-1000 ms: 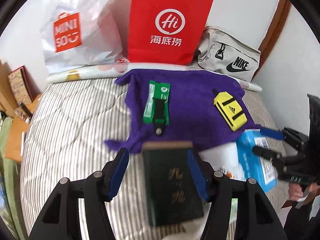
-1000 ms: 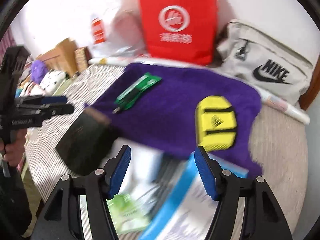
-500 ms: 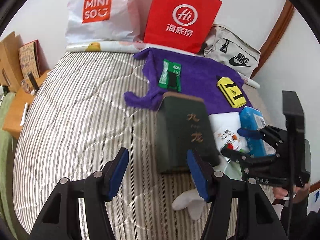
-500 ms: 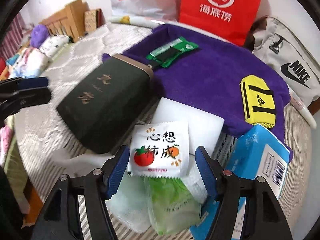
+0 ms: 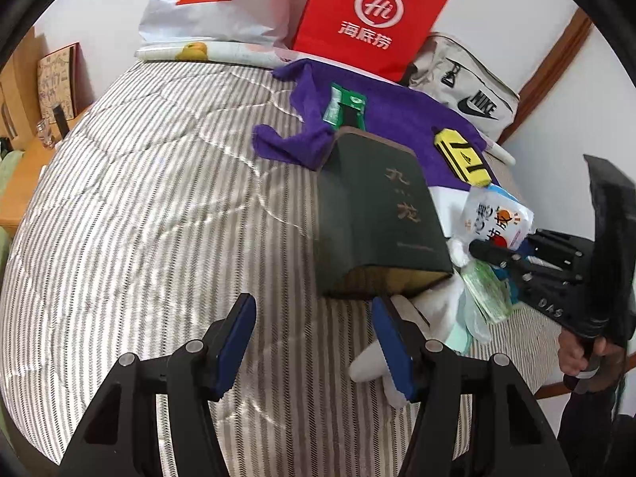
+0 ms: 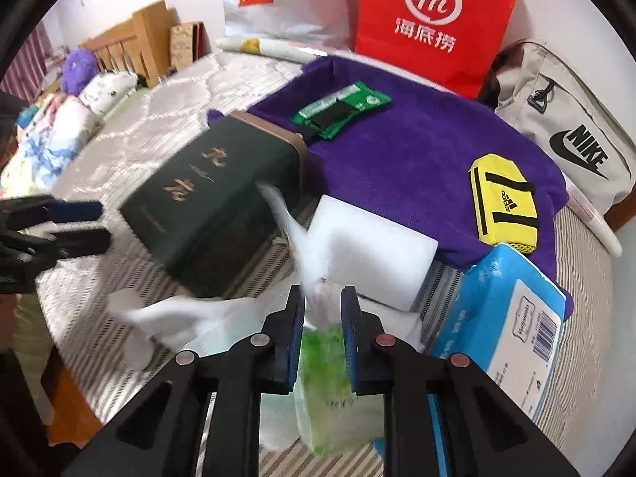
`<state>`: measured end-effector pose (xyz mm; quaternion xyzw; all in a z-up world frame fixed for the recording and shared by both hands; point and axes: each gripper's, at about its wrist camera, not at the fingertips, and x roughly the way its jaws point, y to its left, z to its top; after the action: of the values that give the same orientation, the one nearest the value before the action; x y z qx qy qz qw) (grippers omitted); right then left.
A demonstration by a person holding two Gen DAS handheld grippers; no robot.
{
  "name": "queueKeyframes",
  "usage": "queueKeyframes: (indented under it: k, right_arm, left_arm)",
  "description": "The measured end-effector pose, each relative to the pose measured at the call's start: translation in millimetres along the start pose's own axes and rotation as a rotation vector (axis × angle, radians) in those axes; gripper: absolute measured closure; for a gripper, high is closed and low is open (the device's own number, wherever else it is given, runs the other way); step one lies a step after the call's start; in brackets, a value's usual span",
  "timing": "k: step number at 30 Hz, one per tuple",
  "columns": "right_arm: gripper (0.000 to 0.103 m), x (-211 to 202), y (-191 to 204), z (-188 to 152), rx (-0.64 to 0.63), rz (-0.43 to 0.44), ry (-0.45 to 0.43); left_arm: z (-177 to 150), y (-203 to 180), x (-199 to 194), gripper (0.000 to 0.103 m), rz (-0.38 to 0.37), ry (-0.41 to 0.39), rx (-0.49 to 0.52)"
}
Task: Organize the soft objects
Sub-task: 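Grasp the white glove with the left gripper while the right pinches the cartoon packet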
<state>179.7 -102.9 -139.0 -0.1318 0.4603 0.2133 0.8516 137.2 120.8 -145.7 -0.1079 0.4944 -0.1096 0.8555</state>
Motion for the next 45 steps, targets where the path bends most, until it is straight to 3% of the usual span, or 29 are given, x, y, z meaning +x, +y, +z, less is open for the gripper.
queueKeyframes:
  k: [8,13,17,24,26,27,29,31,35,42,44,45]
  right_arm:
    - [0.098,-11,-2,-12,0.032,0.093,-0.065]
    - [0.099,-30,-13,-18,0.096,0.125,-0.113]
    - [0.099,-52,-19,-33,0.123,0.127,-0.153]
    - [0.099,-77,-30,-73,0.178,0.125,-0.167]
    - [0.099,-81,-33,-86,0.185,0.120,-0.165]
    - [0.099,-82,-35,-93,0.191,0.118,-0.160]
    - [0.099,-83,-39,-106,0.208,0.110,-0.147]
    - [0.099,-82,-43,-116,0.225,0.109,-0.137]
    - [0.099,-79,-54,-138,0.267,0.105,-0.117]
    - [0.099,-72,-73,-163,0.337,0.074,-0.103]
    - [0.099,-72,-75,-166,0.347,0.075,-0.109]
    - [0.099,-73,-75,-167,0.350,0.075,-0.112]
  left_arm:
    - [-5,-17,6,0.045,-0.057,0.012,0.030]
    - [-11,-33,8,0.045,-0.074,0.009,0.086]
    - [-15,-48,12,0.044,-0.138,0.013,0.153]
    - [-23,-77,36,0.045,-0.104,0.050,0.271]
    - [-24,-86,42,0.054,-0.059,0.044,0.306]
    - [-24,-89,44,0.072,-0.035,0.045,0.316]
    - [-25,-91,44,0.078,-0.017,0.046,0.317]
    - [-27,-90,37,0.091,-0.037,0.040,0.316]
    - [-39,-80,15,0.092,-0.004,0.030,0.299]
    - [-56,-33,-19,0.092,0.096,0.021,0.182]
    - [-57,-30,-18,0.088,0.116,0.025,0.177]
    - [-57,-31,-17,0.077,0.108,0.022,0.181]
